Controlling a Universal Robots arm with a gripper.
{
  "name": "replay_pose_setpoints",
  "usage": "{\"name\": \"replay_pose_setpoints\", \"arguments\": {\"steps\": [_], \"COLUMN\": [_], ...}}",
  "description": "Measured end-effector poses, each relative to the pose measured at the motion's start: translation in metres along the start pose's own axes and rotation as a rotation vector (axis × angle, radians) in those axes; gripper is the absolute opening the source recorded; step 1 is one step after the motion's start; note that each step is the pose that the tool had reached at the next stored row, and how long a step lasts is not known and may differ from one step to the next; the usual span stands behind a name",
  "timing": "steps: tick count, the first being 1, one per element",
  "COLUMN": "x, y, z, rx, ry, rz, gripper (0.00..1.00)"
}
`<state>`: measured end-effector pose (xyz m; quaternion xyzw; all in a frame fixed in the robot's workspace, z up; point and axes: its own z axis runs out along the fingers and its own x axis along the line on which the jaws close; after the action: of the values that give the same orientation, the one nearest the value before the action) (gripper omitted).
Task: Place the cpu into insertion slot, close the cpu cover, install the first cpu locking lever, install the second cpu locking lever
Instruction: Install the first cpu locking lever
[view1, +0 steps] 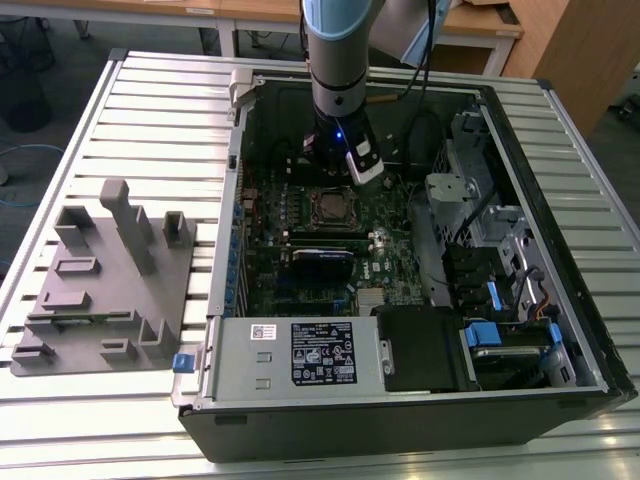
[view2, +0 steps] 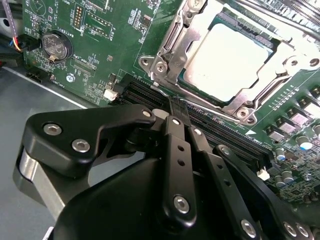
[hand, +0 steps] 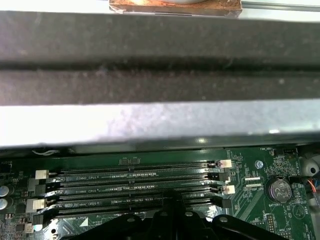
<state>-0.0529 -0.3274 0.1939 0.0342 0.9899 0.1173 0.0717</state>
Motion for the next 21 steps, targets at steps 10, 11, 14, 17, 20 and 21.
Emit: {"name": "replay_pose_setpoints", "arguments": {"steps": [10,11,14,17,20,21], "x": [0.0001,0.0001,0.0001,0.0001,0.0000,-0.0001], "y": [0.0001,0.0001,0.0001,0.0003,0.0008,0.0009], "z": [0.0000,0.0000,-0.0002,-0.0012,-0.0031,-0.0036], "rx": [-0.0015,-0.0023,-0.0033,-0.0032,-0.0035,-0.0035], "ry": [-0.0064,-0.0076,-0.0096,-0.0105,-0.0108,-0.0110], "rz": [-0.001,-0.002,-0.002,-0.002,-0.002,-0.002], "gripper": [0.10,0.10,0.10,0.10,0.10,0.10]}}
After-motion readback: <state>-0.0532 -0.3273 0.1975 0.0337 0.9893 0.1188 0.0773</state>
